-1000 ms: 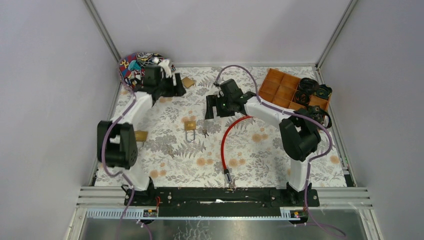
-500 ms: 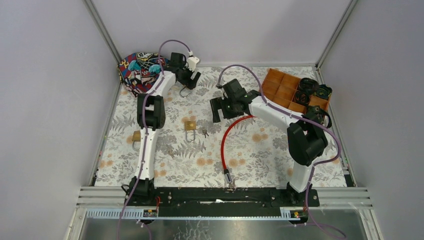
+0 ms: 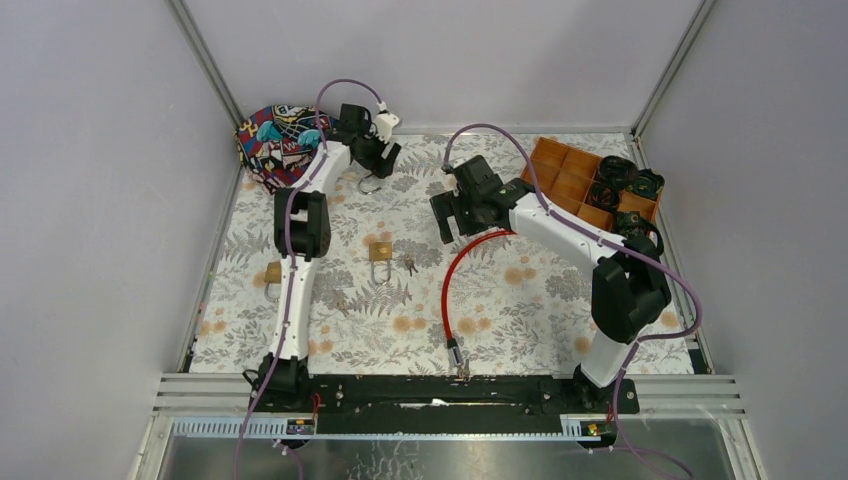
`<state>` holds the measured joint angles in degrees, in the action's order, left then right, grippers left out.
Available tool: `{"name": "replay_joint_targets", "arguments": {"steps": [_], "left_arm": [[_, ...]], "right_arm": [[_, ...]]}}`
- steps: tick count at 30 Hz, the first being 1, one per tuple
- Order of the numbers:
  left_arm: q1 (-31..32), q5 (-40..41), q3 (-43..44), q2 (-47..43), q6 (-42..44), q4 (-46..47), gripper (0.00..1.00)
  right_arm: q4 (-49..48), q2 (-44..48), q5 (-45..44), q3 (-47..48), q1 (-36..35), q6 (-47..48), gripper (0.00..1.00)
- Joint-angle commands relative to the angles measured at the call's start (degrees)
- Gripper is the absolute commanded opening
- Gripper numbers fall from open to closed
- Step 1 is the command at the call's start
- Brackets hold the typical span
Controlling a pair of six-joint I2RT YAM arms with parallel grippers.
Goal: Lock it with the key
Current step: Pick up the lock from the center of the board.
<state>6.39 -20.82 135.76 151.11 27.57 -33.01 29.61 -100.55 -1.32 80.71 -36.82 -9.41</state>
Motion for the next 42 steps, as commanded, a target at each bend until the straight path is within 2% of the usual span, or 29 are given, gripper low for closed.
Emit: {"name": "replay_joint_targets", "arguments": {"steps": [1, 4, 8, 10, 12, 15, 17, 18, 26, 28, 33, 36, 39, 42], "left_arm": [[1.25, -3.39, -0.84, 2.75, 0.85, -7.19, 0.83], [1.66, -8.83, -6.27, -1.23, 6.52, -9.65, 0.76], [4.17, -9.88, -24.28, -12.03, 19.38, -11.65, 0.71], [5.55, -9.51, -31.34, -17.05, 25.29, -13.16, 0.71], [6.27, -10.25, -34.66, -20.32, 28.47, -15.59, 0.73], [6.14, -11.99, -33.10, -21.69, 27.69, -19.05, 0.80], [6.01, -12.66, -30.21, -21.27, 28.81, -22.36, 0.96], [6.07, -12.74, -29.23, -21.01, 30.62, -23.99, 0.98], [6.67, -10.57, -27.17, -21.76, 52.37, -28.70, 0.99], [6.91, -9.00, -26.95, -20.97, 55.47, -29.63, 0.99], [7.56, -8.06, -19.95, -14.51, 49.70, -30.28, 0.98], [8.02, -8.13, -16.62, -11.51, 50.49, -33.01, 0.98], [9.70, -4.24, -19.11, -11.00, 50.39, -33.10, 0.99], [9.95, -3.61, -24.76, -13.26, 53.23, -32.81, 0.99]], "right_arm": [[0.98, 2.30, -2.99, 0.91, 0.18, 2.09, 1.00], [1.14, 2.46, -3.48, 0.86, 0.17, 2.27, 1.00], [1.69, 2.68, -3.58, 0.94, 0.21, 2.34, 1.00], [1.66, 2.85, -3.11, 0.86, 0.18, 2.23, 1.00], [1.41, 3.18, -2.91, 0.57, 0.22, 1.76, 1.00], [0.93, 4.10, -2.48, -0.18, 0.17, 0.87, 1.00], [0.78, 5.02, -2.20, -0.96, 0.18, 0.44, 1.00], [0.60, 5.53, -1.95, -1.36, 0.17, 0.16, 1.00], [1.55, 7.18, -1.07, -2.43, 0.23, -0.75, 1.00], [1.68, 7.73, -0.99, -2.67, 0.18, -1.18, 1.00], [-0.39, 9.90, -0.20, -5.49, 0.19, -2.33, 1.00], [-0.49, 10.43, 0.01, -6.55, 0.18, -2.81, 1.00], [0.89, 10.79, -1.15, -6.53, 0.18, -2.88, 0.99], [0.74, 12.09, -2.22, -7.44, 0.23, -2.79, 0.99]]}}
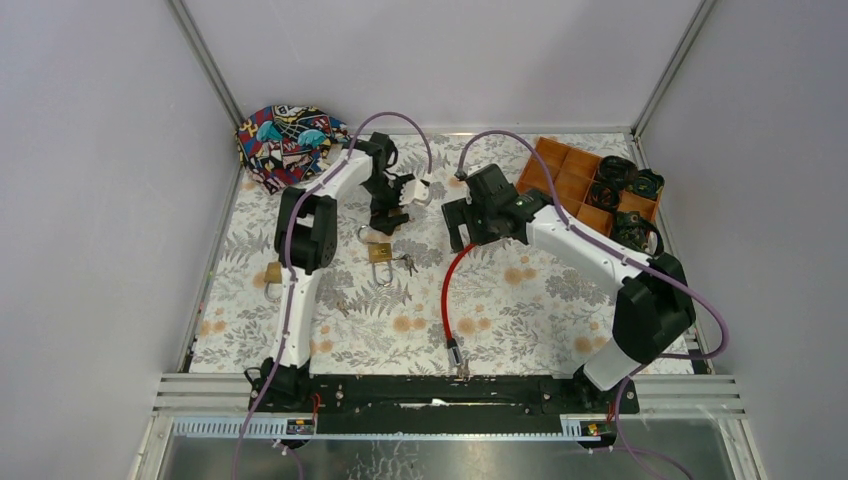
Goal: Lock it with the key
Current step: Pick up the lock from the center of the board, then lock the lock.
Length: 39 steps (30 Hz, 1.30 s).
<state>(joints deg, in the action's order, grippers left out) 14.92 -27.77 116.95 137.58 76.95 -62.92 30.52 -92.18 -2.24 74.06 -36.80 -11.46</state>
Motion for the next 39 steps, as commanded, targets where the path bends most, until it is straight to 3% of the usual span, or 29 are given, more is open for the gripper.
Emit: {"name": "replay_joint_targets", "arguments": {"steps": [1, 2, 4, 6, 8, 9, 12, 16, 20, 24, 28, 34, 36, 39], "left_arm": [[1.43, 3.72, -7.47, -0.50, 3.94, -2.15, 0.98], [1.43, 4.03, -8.36, -0.90, 3.74, -1.16, 0.97], [1.43, 4.08, -8.48, -0.88, 3.20, -0.50, 0.75], [1.49, 3.43, -7.83, -0.71, 2.70, -0.59, 0.43], [1.49, 2.79, -7.28, -1.16, 1.94, -0.06, 0.03], [1.51, 2.41, -7.06, -1.71, 1.02, 0.65, 0.00], [1.52, 0.06, -7.87, -5.90, 0.30, 3.51, 0.00], [1.89, -1.62, -17.84, -19.26, 1.62, 15.98, 0.00], [2.40, -4.15, -25.66, -33.59, 4.37, 25.19, 0.00], [4.22, -6.19, -32.97, -43.48, -0.54, 35.32, 0.00], [7.74, -5.89, -41.24, -51.45, -3.34, 47.57, 0.00], [11.01, -6.60, -46.47, -57.65, -3.10, 51.61, 0.00], [11.88, -7.03, -48.76, -59.63, -2.36, 53.90, 0.00], [13.06, -7.58, -49.72, -61.56, -2.95, 54.57, 0.00]], "right_arm": [[-0.65, 4.24, -1.37, -1.25, 0.15, -0.61, 1.00], [-1.09, 4.59, -1.36, -1.47, 0.16, -0.39, 1.00], [-1.59, 4.90, -1.11, -1.42, 0.15, -0.31, 0.99], [-1.44, 4.83, -1.11, -0.77, 0.19, -0.59, 0.99], [-1.53, 4.88, -0.98, -0.43, 0.15, -1.85, 0.99], [-1.94, 5.09, -0.90, -0.58, 0.16, -2.74, 0.99], [-6.97, 5.77, 2.79, -2.71, 0.73, -6.56, 1.00], [-16.94, 2.99, 15.00, -2.65, 5.16, -16.61, 0.95], [-26.57, 2.99, 16.85, -2.85, 6.30, -23.13, 0.91], [-37.66, 3.14, 19.13, -5.60, 5.48, -28.12, 0.89], [-38.22, 1.73, 16.92, -2.30, 3.00, -26.32, 0.90], [-40.45, 0.13, 16.36, -0.01, 1.20, -25.92, 0.89], [-40.37, -0.49, 15.87, 0.12, 0.79, -26.29, 0.84], [-40.59, -1.05, 16.38, -0.20, 0.47, -27.24, 0.65]]}}
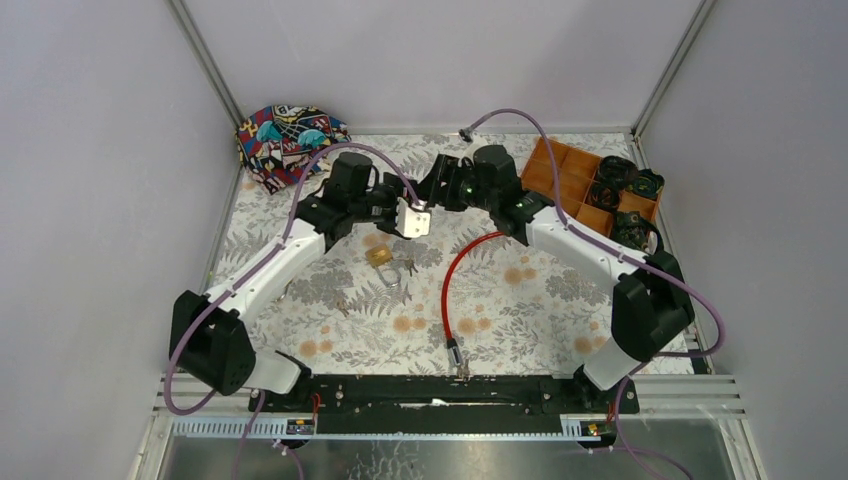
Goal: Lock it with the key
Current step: Lock the lock.
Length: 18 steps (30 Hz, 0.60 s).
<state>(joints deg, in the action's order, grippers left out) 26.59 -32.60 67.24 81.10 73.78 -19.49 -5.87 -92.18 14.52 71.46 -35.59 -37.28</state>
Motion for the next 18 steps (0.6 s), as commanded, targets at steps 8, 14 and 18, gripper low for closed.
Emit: {"name": "replay_joint_targets", "arguments": {"steps": [8, 14, 18], "left_arm": [[2.49, -2.25, 0.13, -5.98, -3.37, 12.09, 0.00], [3.55, -2.74, -0.07, -7.51, -9.60, 14.98, 0.00], [3.41, -3.47, 2.93, -8.10, -19.45, 8.11, 0.74]], "right_arm": [[-4.78, -0.15, 1.39, 1.29, -1.64, -1.16, 0.53], [-7.34, -0.48, 6.41, 1.25, -1.58, -3.80, 0.00], [-10.28, 2.80, 9.93, -1.25, 0.85, -8.44, 0.00]]}}
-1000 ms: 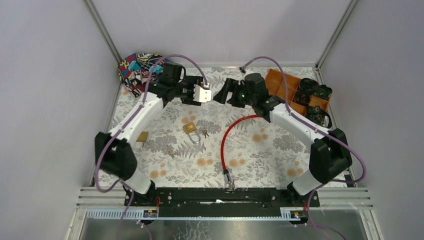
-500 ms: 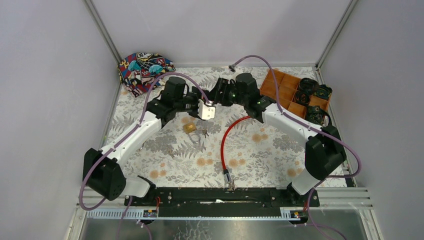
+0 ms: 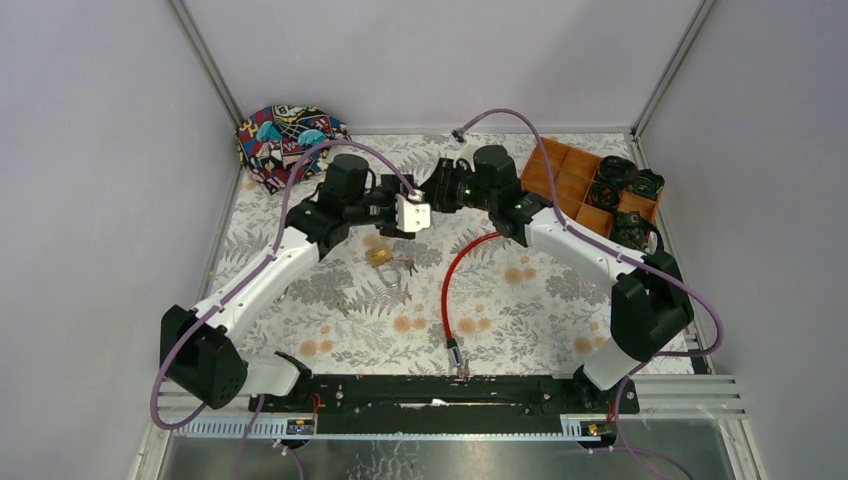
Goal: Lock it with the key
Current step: Lock the lock.
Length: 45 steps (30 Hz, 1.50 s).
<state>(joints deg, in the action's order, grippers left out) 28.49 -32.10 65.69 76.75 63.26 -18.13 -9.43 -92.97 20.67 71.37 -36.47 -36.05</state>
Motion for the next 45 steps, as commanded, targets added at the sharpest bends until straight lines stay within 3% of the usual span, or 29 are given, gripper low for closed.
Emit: {"name": "replay_joint_targets", "arguments": {"steps": [1, 7, 11, 14, 17, 21, 26, 28, 29, 31, 32, 36, 41, 45], "left_arm": [[1.18, -4.84, 5.16, -3.88, -10.42, 3.49, 0.97], [-8.10, -14.80, 5.88, -3.15, -21.86, -9.27, 0.98], [-10.03, -20.17, 6.15, -1.60, -16.54, -19.60, 0.95], [-9.55, -22.44, 3.55, -2.59, -12.71, -21.15, 0.94], [-8.38, -22.34, 2.77, -2.49, -11.79, -21.33, 0.87], [-5.69, -20.53, 2.43, -2.03, -11.37, -20.65, 0.60], [-5.05, -20.91, 2.70, -2.21, -11.58, -20.63, 0.00], [-5.02, -20.79, 2.88, -2.56, -11.80, -20.69, 0.00], [-5.02, -20.62, 3.16, -2.57, -12.23, -20.71, 0.00], [-5.05, -20.04, 3.70, -2.74, -12.49, -21.07, 0.00], [-5.03, -19.88, 3.74, -2.91, -12.02, -21.52, 0.00], [-5.03, -20.04, 3.72, -3.83, -10.42, -22.96, 0.00], [-4.35, -21.06, 4.88, -3.58, -11.62, -23.35, 0.00], [-3.35, -21.43, 6.08, -3.88, -12.25, -25.47, 0.00]], "right_arm": [[-7.10, 4.70, 4.67, -1.76, 2.51, -10.46, 0.00], [-2.16, 9.90, 9.80, -3.23, 2.83, -10.18, 0.00], [-1.09, 13.73, 11.33, -5.08, 2.84, -11.06, 0.00], [-0.71, 15.84, 11.40, -5.78, 2.89, -11.44, 0.00], [-0.34, 17.36, 10.77, -6.27, 2.88, -11.53, 0.00], [-2.19, 18.03, 11.59, -7.57, 2.73, -12.82, 0.00], [-0.91, 19.57, 11.62, -7.83, 2.73, -11.70, 0.00], [1.60, 20.04, 11.66, -7.33, 2.99, -10.07, 0.01], [4.74, 20.29, 11.12, -6.34, 3.35, -7.46, 0.26], [17.29, 20.93, 8.25, -3.25, 4.61, -0.08, 0.93], [21.55, 21.51, 6.19, -1.62, 5.23, 3.89, 0.99], [29.39, 24.31, 4.25, 0.56, 5.53, 17.18, 1.00], [23.25, 25.32, 14.28, -5.59, 4.90, 22.09, 1.00], [18.41, 24.50, 12.23, -9.07, -1.56, 27.19, 1.00]]}}
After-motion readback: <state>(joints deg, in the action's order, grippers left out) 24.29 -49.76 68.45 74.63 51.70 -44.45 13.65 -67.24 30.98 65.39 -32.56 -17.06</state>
